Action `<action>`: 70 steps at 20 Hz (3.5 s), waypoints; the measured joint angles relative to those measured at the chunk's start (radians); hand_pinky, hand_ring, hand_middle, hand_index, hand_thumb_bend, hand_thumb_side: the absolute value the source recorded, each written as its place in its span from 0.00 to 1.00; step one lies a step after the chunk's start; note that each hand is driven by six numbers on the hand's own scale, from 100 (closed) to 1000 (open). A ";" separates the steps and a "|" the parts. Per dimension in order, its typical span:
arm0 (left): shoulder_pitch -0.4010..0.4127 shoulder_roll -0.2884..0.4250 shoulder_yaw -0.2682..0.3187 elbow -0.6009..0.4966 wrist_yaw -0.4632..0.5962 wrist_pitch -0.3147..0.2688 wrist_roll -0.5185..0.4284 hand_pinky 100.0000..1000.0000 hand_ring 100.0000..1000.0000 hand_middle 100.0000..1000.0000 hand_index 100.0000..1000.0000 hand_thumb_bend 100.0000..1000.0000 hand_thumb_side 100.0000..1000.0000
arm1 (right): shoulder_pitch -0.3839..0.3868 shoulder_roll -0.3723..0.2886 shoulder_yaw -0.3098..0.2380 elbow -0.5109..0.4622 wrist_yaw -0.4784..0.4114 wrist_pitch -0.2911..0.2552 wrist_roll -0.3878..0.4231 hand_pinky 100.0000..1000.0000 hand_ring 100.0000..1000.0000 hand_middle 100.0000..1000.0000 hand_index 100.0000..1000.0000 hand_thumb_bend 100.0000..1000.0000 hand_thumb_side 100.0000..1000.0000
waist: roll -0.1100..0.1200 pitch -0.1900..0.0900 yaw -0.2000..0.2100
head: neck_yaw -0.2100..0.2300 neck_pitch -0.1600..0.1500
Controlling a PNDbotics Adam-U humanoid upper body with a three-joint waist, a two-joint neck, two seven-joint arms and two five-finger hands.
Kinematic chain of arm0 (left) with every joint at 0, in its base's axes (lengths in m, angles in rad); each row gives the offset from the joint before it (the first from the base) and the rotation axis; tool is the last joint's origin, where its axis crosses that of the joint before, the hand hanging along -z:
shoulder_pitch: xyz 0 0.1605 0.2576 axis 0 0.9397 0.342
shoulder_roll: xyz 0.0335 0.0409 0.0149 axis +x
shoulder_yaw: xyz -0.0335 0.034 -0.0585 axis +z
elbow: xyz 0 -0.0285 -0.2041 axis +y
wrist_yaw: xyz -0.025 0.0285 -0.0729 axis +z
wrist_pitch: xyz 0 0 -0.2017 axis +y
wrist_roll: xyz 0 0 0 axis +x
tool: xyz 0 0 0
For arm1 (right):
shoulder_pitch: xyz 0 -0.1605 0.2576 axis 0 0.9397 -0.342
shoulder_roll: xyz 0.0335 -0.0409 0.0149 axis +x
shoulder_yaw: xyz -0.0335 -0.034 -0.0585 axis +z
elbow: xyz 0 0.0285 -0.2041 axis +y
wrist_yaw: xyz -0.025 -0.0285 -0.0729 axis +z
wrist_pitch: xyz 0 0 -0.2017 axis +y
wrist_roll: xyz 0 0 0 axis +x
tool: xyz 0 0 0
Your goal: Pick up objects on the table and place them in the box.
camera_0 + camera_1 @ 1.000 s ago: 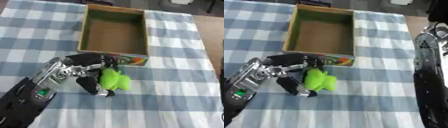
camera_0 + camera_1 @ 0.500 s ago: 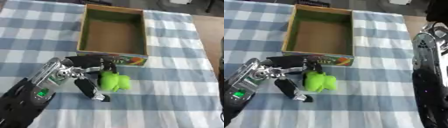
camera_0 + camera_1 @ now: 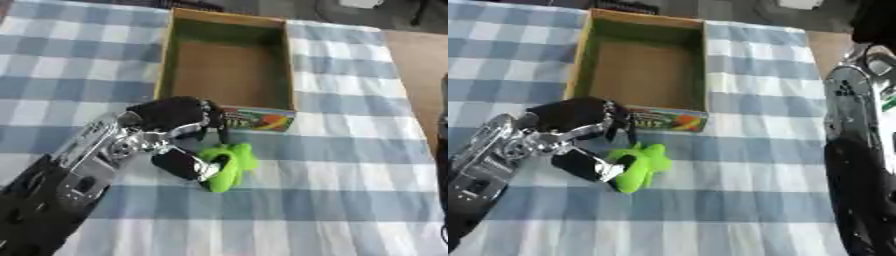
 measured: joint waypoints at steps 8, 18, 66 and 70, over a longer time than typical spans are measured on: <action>0.005 0.000 -0.010 0.041 0.020 -0.023 0.064 0.33 0.47 0.66 0.68 0.07 0.49 | 0.000 0.000 0.002 0.000 0.000 -0.002 0.002 0.35 0.33 0.35 0.49 0.00 0.79 | 0.000 0.000 0.000 | 0.000 0.000; 0.004 -0.010 -0.022 0.056 -0.058 -0.038 -0.186 0.63 0.72 0.83 0.81 0.67 0.43 | 0.000 0.000 0.003 0.000 -0.001 -0.002 0.005 0.35 0.33 0.35 0.49 0.00 0.78 | -0.001 0.002 -0.001 | 0.000 0.000; -0.075 0.170 0.147 -0.198 -0.037 0.106 0.241 0.00 0.00 0.00 0.05 0.00 0.59 | -0.002 -0.001 0.001 0.000 0.000 0.000 -0.003 0.35 0.32 0.35 0.49 0.00 0.78 | 0.013 0.002 0.006 | -0.026 0.000; -0.124 0.221 0.146 -0.123 0.027 0.072 0.287 0.00 0.00 0.00 0.06 0.00 0.59 | -0.003 -0.001 0.001 0.000 0.000 0.005 -0.008 0.35 0.33 0.35 0.49 0.00 0.78 | 0.022 0.002 -0.005 | -0.026 0.000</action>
